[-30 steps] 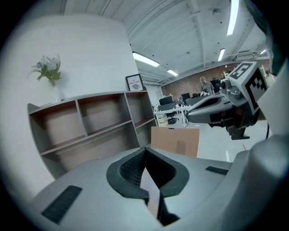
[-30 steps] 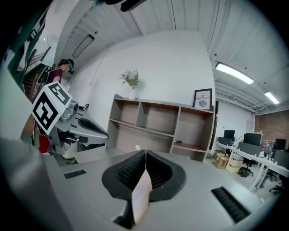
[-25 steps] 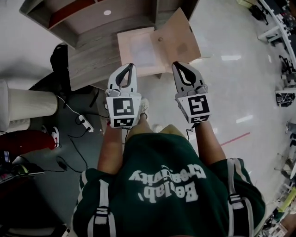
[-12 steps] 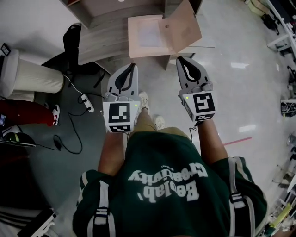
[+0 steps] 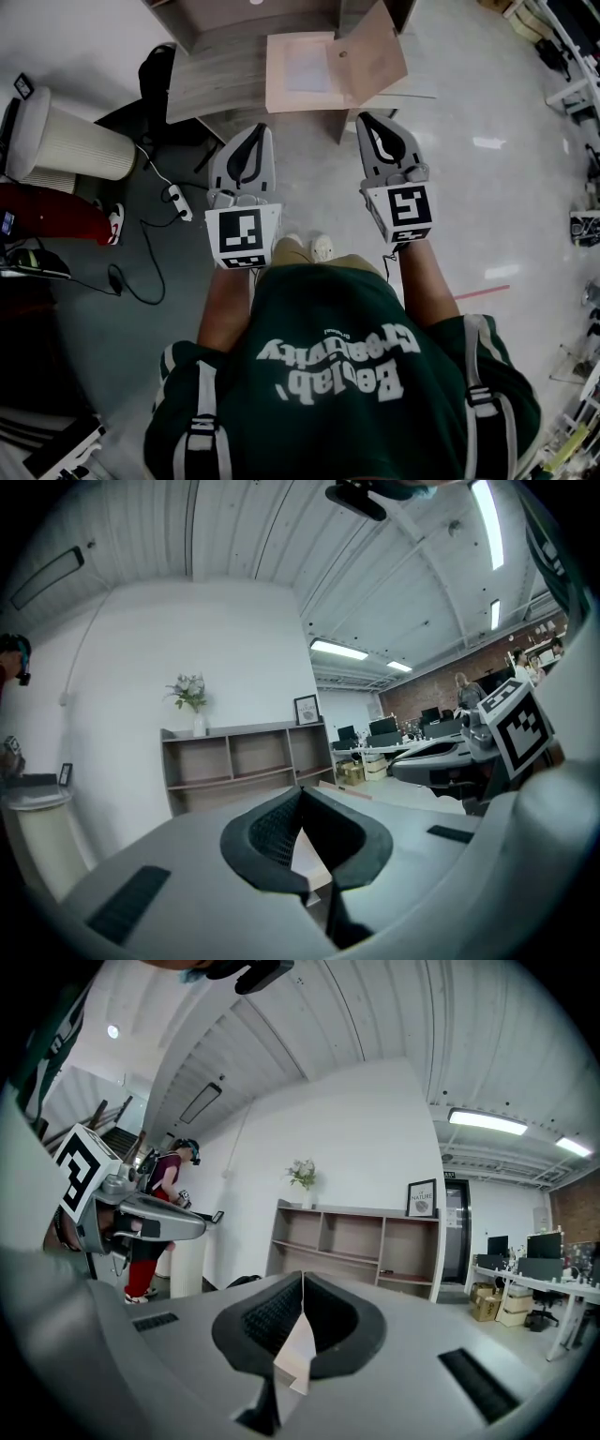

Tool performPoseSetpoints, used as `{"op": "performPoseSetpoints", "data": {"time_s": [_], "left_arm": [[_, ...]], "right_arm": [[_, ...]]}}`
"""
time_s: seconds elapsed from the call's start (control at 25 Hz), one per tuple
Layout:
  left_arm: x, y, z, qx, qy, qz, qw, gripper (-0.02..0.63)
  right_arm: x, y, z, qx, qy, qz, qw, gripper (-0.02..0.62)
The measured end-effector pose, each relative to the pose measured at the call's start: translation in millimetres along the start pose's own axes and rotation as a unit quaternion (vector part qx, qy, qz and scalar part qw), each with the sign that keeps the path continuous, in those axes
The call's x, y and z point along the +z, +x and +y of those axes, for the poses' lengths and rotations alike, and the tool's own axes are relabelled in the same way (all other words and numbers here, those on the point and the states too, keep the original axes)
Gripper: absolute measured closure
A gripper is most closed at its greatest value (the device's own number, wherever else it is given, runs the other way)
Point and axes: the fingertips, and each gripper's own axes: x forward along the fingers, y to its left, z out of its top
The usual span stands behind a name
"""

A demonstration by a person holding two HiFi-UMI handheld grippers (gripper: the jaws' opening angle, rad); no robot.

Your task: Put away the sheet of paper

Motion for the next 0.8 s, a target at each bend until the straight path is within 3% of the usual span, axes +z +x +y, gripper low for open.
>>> {"op": "performPoseSetpoints", "data": {"time_s": [0.48, 0.8], "left_arm": [[-18, 7, -5, -0.011, 0.026, 0.016, 0.9995, 0.588], [-30, 16, -9, -0.013, 0.022, 0.025, 0.9994, 0.588]], "right_arm": [[-3, 6, 4, 0.005, -0.011, 0.002, 1.0, 0.56], [-7, 8, -3, -0.003, -0.01, 0.004, 1.0, 0.561]]}}
